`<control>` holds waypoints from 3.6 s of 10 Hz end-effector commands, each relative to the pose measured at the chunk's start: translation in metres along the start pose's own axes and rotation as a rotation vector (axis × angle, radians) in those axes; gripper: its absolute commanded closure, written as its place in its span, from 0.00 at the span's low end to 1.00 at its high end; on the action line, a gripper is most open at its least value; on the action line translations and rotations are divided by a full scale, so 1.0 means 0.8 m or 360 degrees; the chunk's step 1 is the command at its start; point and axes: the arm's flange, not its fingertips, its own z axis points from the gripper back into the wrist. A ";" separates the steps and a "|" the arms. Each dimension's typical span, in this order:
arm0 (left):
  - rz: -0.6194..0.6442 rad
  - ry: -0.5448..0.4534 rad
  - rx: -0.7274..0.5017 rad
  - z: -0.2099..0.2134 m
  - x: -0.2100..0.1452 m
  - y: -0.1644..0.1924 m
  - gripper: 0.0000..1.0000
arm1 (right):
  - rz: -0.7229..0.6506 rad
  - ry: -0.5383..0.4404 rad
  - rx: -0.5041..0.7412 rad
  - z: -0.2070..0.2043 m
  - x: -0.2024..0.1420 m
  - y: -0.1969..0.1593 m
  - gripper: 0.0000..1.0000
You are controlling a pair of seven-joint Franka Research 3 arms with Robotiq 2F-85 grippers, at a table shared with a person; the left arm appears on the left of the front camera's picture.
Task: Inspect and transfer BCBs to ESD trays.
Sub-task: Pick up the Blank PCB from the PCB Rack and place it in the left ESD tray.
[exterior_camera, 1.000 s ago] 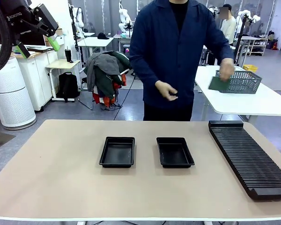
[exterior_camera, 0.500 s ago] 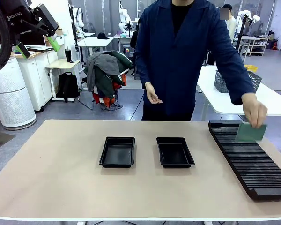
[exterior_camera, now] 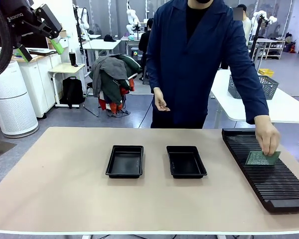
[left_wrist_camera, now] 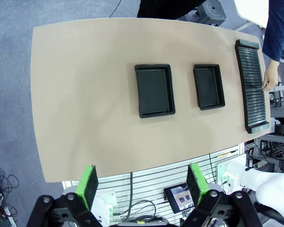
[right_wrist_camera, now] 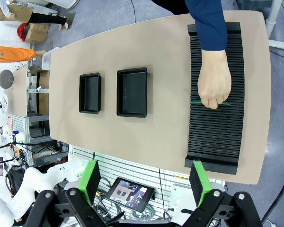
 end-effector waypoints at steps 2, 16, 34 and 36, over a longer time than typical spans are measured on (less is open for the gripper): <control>0.0001 -0.0002 0.0000 0.000 0.000 0.000 0.00 | 0.0000 0.0002 0.0000 -0.001 0.000 0.000 0.00; 0.0001 -0.0002 0.0000 0.000 0.000 0.000 0.00 | 0.0000 0.0002 0.0000 -0.001 0.000 0.000 0.00; 0.0001 -0.0002 0.0000 0.000 0.000 0.000 0.00 | 0.2144 0.0186 -0.0611 -0.253 -0.030 -0.061 0.00; 0.0001 -0.0002 0.0000 0.000 0.000 0.000 0.00 | 0.2272 0.0245 -0.0631 -0.277 -0.032 -0.077 0.00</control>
